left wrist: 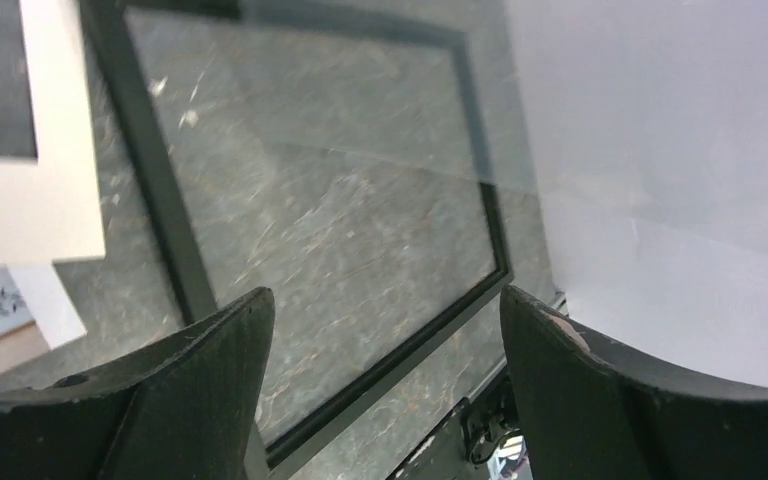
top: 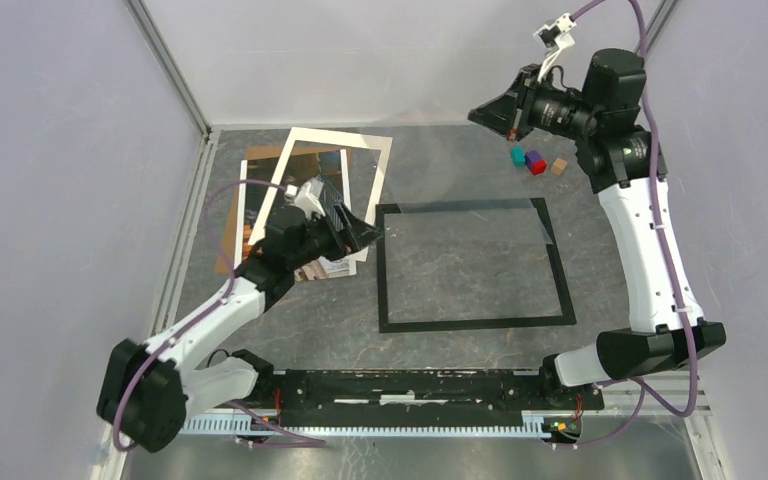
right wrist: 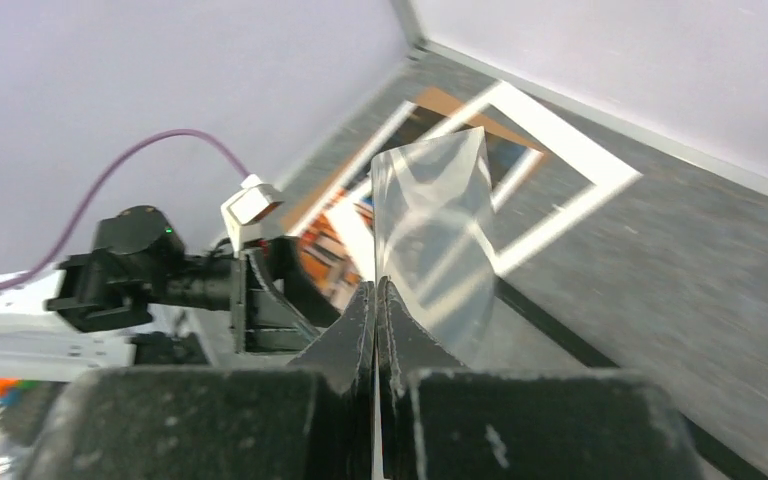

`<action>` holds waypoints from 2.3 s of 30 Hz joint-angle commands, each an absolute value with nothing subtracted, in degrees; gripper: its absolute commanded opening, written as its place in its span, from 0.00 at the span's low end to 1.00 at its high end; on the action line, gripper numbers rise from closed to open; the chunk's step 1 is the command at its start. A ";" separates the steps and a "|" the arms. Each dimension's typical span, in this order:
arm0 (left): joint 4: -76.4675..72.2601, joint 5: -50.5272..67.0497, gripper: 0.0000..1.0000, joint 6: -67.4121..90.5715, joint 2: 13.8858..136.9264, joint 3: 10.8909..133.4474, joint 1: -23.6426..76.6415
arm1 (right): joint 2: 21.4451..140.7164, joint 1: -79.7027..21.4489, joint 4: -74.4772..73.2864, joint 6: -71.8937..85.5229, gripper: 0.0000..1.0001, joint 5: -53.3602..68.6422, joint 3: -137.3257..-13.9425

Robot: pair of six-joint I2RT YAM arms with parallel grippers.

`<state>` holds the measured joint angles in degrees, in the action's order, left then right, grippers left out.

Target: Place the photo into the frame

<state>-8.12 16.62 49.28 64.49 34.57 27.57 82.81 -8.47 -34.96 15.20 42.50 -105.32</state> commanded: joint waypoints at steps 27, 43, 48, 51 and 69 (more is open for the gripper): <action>4.46 9.49 0.99 41.48 69.82 36.66 26.83 | 96.66 -0.33 7.00 34.88 0.00 49.08 -50.44; -9.00 3.65 0.98 52.28 70.80 18.64 26.81 | 91.54 0.75 10.27 25.24 0.69 51.67 -34.15; -12.44 4.12 0.97 54.35 72.79 17.06 26.81 | 84.39 0.29 9.77 23.51 0.71 52.11 -26.21; -12.83 4.51 0.96 54.23 73.31 17.44 26.81 | 79.70 -1.83 9.81 24.21 0.67 52.64 -22.87; 9.61 6.21 1.00 40.29 55.75 35.39 26.81 | 75.59 -0.36 -12.19 13.90 0.00 38.74 -41.91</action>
